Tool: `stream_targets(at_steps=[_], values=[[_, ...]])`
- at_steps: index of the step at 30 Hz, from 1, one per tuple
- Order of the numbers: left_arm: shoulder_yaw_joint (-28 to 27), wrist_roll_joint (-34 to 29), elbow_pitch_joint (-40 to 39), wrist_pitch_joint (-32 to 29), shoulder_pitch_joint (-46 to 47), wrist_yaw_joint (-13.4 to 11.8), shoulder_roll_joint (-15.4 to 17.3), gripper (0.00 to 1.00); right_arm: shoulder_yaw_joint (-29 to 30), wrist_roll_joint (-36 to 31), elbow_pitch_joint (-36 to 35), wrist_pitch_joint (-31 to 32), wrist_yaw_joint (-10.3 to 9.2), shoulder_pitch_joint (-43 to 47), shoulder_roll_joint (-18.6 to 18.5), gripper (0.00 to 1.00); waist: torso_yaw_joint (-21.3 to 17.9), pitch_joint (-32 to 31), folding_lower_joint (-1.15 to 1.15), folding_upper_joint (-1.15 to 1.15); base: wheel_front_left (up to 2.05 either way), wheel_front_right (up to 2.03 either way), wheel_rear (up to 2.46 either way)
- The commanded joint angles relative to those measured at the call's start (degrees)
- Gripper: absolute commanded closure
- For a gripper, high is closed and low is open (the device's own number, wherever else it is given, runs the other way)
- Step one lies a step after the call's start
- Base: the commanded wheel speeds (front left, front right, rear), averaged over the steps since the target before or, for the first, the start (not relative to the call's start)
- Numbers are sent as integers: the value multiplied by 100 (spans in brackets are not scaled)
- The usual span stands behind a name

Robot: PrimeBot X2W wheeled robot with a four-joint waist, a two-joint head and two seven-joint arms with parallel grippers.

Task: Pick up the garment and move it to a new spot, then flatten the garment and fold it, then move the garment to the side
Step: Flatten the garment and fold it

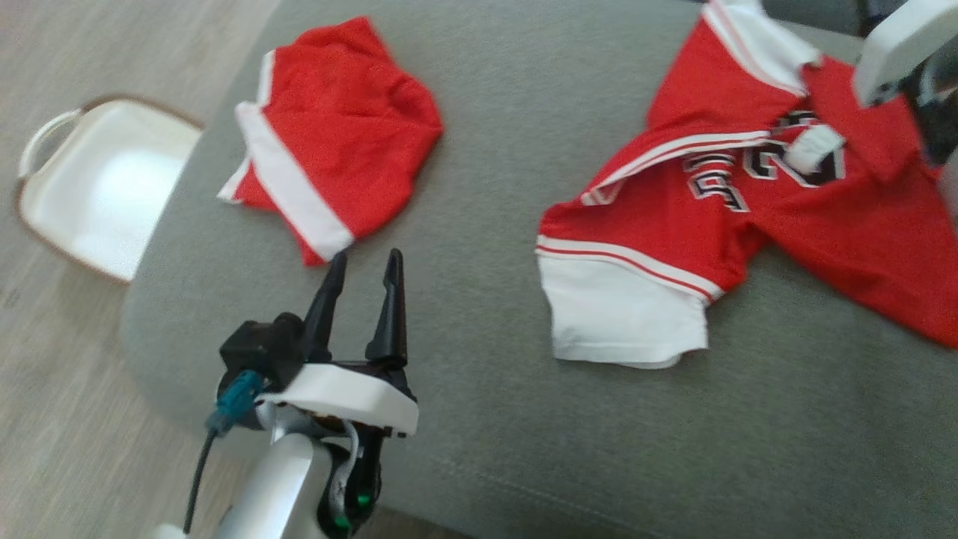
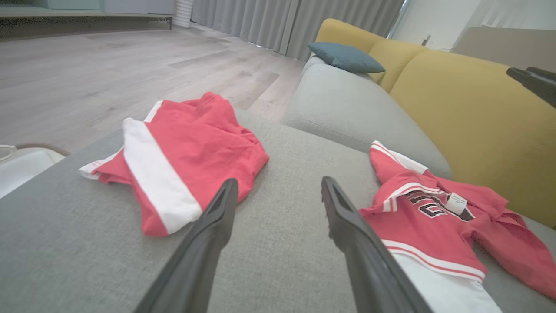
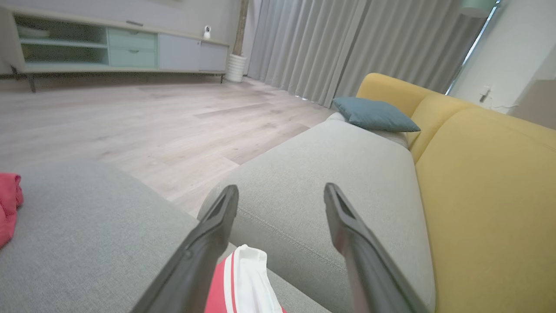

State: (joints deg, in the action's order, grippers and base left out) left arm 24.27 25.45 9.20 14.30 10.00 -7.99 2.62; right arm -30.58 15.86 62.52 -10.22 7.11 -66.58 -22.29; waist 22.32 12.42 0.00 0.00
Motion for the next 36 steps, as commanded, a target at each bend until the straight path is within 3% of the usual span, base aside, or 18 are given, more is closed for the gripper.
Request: stream_targets(at_steps=[1,10,17,26,36], values=[[-262,-72,-229,70,244,23,26,0,51,79,-146,-186,37,244,171,0,-410,-226,0,0,0,0,0],[-428,-143,-265,70,145,71,26,0,775,284,-1026,-471,37,1468,613,0,-1383,-621,0,0,0,0,0],[-399,-144,-263,70,97,84,26,0,1842,-162,-2809,-476,37,3250,942,0,-1900,-800,0,0,0,0,0],[-381,-8,-167,70,-39,92,26,0,2791,-904,-4464,-452,37,5328,1820,0,-2197,-853,0,0,0,0,0],[-420,-30,-69,70,-6,149,26,0,2752,-811,-5400,-363,37,5971,1938,0,-2304,-672,0,0,0,0,0]])
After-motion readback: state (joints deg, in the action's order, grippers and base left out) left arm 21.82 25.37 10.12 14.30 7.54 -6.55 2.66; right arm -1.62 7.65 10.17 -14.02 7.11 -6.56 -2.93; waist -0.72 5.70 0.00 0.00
